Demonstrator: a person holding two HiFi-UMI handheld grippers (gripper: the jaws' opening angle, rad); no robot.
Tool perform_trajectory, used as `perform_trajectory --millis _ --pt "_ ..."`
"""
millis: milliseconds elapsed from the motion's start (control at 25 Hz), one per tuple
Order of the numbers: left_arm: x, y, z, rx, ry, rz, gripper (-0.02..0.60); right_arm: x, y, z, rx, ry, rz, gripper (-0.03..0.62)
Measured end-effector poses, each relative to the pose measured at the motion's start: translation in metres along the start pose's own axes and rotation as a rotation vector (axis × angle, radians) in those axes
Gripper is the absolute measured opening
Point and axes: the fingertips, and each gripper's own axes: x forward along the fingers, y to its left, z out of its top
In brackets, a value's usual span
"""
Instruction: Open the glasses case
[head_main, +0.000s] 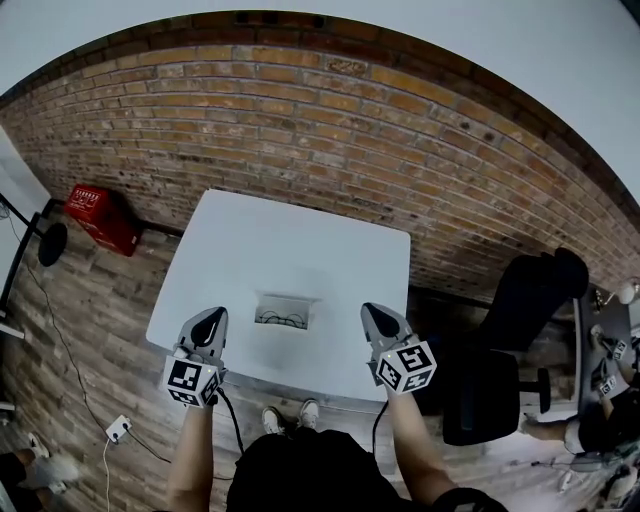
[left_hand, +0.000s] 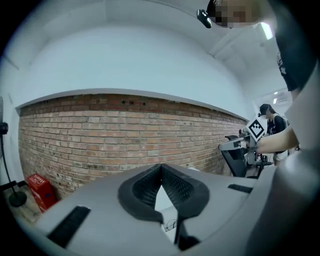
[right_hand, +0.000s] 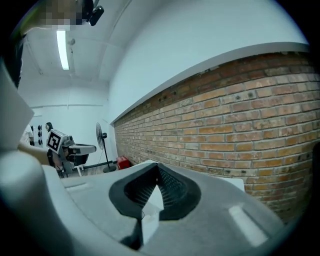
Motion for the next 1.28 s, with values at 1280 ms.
perform_trajectory --millis 1280 --pt "-0.112 0.014 0.154 0.116 -0.374 0.209 0.006 -0.052 0.001 0.1 -0.212 -0.184 -0.104 0.005"
